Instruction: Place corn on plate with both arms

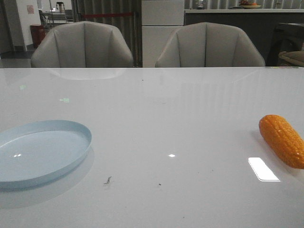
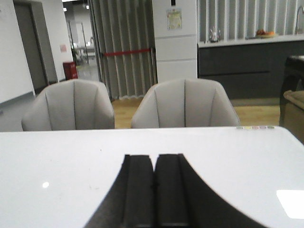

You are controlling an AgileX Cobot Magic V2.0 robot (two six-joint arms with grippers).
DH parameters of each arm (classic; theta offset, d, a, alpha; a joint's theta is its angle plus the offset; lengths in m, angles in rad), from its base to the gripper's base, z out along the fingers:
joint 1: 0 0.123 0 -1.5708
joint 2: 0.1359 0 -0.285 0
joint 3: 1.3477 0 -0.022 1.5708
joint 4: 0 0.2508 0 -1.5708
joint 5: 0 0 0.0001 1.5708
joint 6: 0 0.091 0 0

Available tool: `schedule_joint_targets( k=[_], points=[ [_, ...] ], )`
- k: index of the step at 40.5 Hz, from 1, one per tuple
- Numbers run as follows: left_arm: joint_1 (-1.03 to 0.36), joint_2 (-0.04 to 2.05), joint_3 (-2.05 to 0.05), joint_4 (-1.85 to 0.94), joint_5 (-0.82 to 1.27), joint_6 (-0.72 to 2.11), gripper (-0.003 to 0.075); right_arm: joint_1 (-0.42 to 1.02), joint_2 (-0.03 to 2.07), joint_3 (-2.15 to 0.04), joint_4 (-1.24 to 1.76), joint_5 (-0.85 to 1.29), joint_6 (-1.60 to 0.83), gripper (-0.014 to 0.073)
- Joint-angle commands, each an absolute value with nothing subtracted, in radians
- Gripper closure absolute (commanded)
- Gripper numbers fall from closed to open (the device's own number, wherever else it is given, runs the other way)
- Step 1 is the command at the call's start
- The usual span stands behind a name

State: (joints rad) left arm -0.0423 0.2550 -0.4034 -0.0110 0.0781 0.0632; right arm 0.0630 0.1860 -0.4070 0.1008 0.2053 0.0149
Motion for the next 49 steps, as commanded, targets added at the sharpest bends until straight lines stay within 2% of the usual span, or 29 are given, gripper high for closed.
schedule_joint_targets(
  k=[1,17,30,33,37,41,44,49],
  points=[
    [-0.038,0.369,-0.487,-0.018,0.013,0.054,0.0627,0.059,0.308,-0.492,0.100,0.133,0.009,0.0543],
    [-0.038,0.724,-0.522,-0.018,0.006,0.054,0.0627,0.059,0.750,-0.591,0.100,0.106,0.009,0.0543],
    [-0.038,0.833,-0.522,-0.019,0.006,0.054,0.0627,0.059,0.856,-0.591,0.100,0.109,0.009,0.0533],
    [-0.038,0.833,-0.522,-0.019,0.000,0.054,0.0626,0.059,0.856,-0.591,0.100,0.112,0.009,0.0496],
    [-0.038,0.833,-0.522,-0.019,0.009,0.054,0.0615,0.059,0.856,-0.591,0.099,0.112,0.009,0.0388],
    [-0.038,0.833,-0.522,-0.020,0.006,0.054,0.0559,0.059,0.857,-0.591,0.099,0.112,0.009,0.0224],
    [-0.038,0.833,-0.522,-0.021,0.006,0.054,0.0474,0.059,0.858,-0.591,0.099,0.112,0.009,0.0143],
    [-0.038,0.833,-0.522,-0.021,0.006,0.054,0.0296,0.059,0.860,-0.591,0.099,0.112,0.009,0.0109]
  ],
)
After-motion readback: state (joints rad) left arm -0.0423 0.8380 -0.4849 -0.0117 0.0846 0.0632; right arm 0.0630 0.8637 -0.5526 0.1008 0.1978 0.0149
